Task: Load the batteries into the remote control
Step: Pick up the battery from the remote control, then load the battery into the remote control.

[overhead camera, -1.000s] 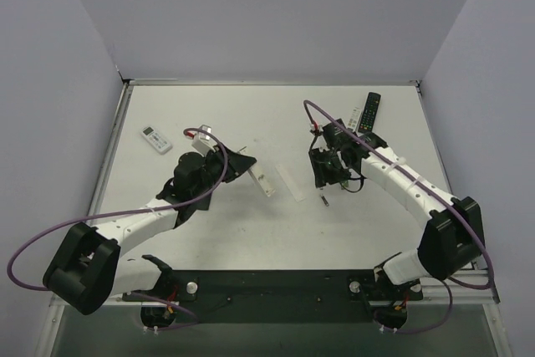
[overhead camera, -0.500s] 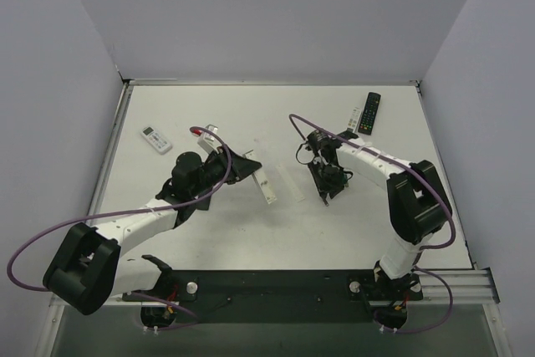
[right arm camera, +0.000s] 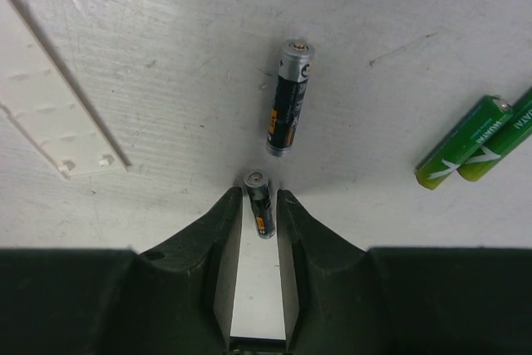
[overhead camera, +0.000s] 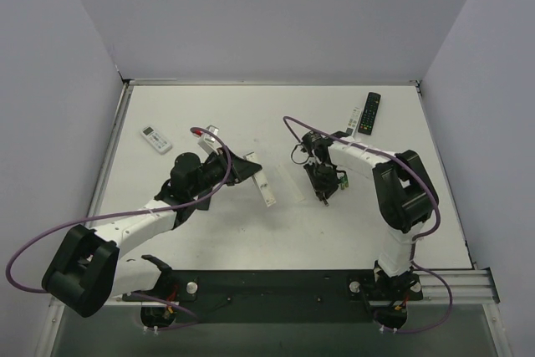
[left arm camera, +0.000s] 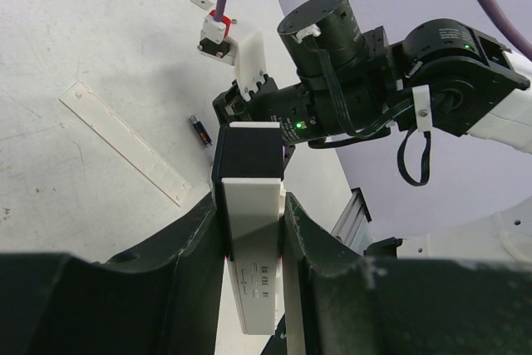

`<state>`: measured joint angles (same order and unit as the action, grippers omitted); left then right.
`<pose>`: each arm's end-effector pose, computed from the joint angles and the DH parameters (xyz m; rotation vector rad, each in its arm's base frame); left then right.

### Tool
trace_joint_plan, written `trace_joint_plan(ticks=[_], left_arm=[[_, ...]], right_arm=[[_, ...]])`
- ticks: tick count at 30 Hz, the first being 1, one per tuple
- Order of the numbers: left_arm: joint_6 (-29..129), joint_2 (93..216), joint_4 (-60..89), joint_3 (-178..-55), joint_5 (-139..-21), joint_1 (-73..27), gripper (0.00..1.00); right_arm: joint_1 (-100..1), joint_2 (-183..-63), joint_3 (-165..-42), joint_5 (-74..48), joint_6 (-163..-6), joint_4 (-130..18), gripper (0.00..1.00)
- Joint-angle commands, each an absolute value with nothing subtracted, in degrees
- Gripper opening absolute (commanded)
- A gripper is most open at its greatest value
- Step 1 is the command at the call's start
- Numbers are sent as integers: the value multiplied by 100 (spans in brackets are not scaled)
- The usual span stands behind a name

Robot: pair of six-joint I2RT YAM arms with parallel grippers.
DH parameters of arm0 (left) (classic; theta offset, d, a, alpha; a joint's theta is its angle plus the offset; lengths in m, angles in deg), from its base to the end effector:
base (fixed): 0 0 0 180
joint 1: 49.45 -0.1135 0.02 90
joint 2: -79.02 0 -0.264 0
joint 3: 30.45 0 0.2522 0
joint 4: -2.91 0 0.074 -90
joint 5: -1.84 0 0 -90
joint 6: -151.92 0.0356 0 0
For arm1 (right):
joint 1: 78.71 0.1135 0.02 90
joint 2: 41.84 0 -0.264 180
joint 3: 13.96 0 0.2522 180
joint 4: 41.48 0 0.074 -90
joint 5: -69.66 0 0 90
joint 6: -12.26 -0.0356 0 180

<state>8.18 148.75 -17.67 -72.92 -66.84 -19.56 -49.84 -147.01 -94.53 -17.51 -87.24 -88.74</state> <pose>0.2182 -0.1404 0.2332 -0.0796 1.8862 -1.3657 0.3078 0.1717 0.1592 -0.4907 2.8083 0.2161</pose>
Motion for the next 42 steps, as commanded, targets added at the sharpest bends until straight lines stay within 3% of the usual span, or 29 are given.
trace_joint_plan(ticks=[1,12,24,33,42], left_arm=[[901,14687,-2112,-7313,-6557,-1983,0],[840,14827,-2182,-7374,-6531,-1975,0],[295,15170,-3262,-7383,-6513,-1966,0],[31,15126,-3439,-7515,-6909,-1922,0],[-409,15188,-3905,-7524,-7040,-1834,0]], right_arm=[[-4988,-14845,-9619,-1762,-8662,-8987,18],[-4918,-14539,-9514,-1683,-8688,-8961,0],[-4119,-12334,-9944,-1384,-8952,-8496,0],[-3310,-11033,-9277,-1059,-9260,-6783,0],[-3028,-10882,-9004,-822,-8970,-6123,0]])
